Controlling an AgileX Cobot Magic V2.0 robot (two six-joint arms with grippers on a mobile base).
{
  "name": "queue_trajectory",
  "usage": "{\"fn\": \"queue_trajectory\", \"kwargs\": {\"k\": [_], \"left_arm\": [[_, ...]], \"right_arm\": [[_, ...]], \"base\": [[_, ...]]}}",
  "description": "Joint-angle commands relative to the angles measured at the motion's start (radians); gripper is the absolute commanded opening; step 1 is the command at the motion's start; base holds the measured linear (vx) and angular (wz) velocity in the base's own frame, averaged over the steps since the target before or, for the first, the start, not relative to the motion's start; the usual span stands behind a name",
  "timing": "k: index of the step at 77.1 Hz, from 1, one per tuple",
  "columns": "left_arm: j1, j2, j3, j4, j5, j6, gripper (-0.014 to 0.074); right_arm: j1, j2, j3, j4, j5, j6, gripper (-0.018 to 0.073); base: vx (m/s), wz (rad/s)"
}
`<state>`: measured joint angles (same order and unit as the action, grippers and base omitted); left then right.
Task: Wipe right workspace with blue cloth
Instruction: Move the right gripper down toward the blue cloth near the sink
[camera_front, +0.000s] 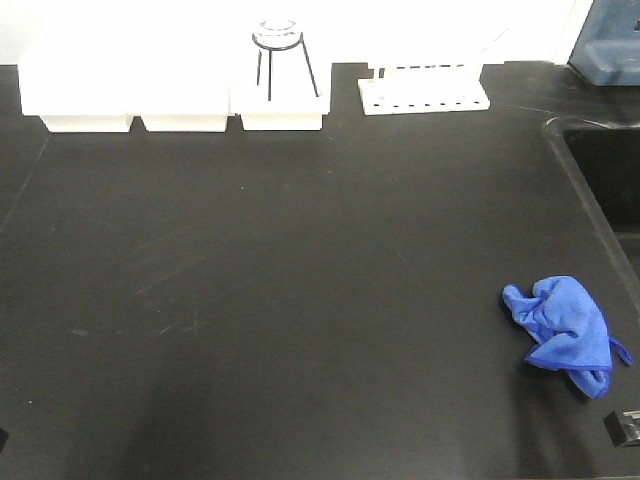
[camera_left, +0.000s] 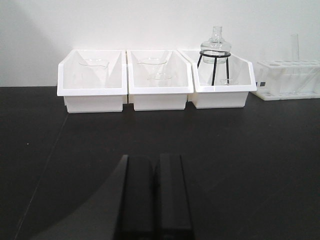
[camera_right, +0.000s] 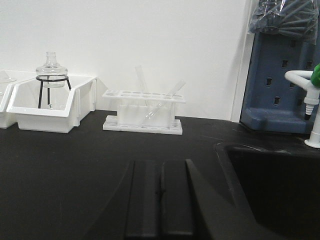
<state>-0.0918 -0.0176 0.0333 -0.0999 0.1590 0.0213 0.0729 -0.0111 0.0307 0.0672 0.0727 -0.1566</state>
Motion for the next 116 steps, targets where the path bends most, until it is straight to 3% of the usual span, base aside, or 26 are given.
{"fn": "queue_trajectory", "kwargs": {"k": [1, 35, 45, 52, 70, 82, 101, 116], "left_arm": [[0.0, -0.009, -0.025, -0.003, -0.084, 0.0, -0.0006], [0.0, -0.009, -0.025, -0.003, -0.084, 0.0, -0.0006], [0.0, -0.009, -0.025, -0.003, -0.084, 0.0, -0.0006], [0.0, -0.009, -0.025, -0.003, -0.084, 0.0, -0.0006], [0.0, -0.009, -0.025, -0.003, -0.084, 0.0, -0.0006], [0.0, -0.009, -0.025, -0.003, -0.084, 0.0, -0.0006], [0.0, -0.009, -0.025, -0.003, -0.084, 0.001, -0.0006], [0.0, -0.009, -0.025, -0.003, -0.084, 0.001, -0.0006]], "right_arm": [[0.0, -0.008, 0.013, -0.004, -0.083, -0.003, -0.0008], [0.0, -0.008, 0.008, -0.003, -0.096, -0.003, -0.0008], [0.0, -0.008, -0.065, -0.005, -0.109, 0.002, -0.0008], [0.0, 0.044, -0.21, -0.008, -0.016, -0.042, -0.0008], [0.0, 0.371, -0.541, -0.008, 0.307, -0.038, -0.0008], [0.0, 0.552, -0.663, -0.002, 0.336, -0.038, -0.0008], [0.0, 0.645, -0.671, 0.009, 0.35, -0.033, 0.0001], [0.0, 0.647, -0.671, 0.025, 0.355, -0.033, 0.011]], "base": [[0.0, 0.0], [0.0, 0.0], [0.0, 0.0], [0.0, 0.0], [0.0, 0.0], [0.0, 0.0], [0.0, 0.0], [0.0, 0.0]]}}
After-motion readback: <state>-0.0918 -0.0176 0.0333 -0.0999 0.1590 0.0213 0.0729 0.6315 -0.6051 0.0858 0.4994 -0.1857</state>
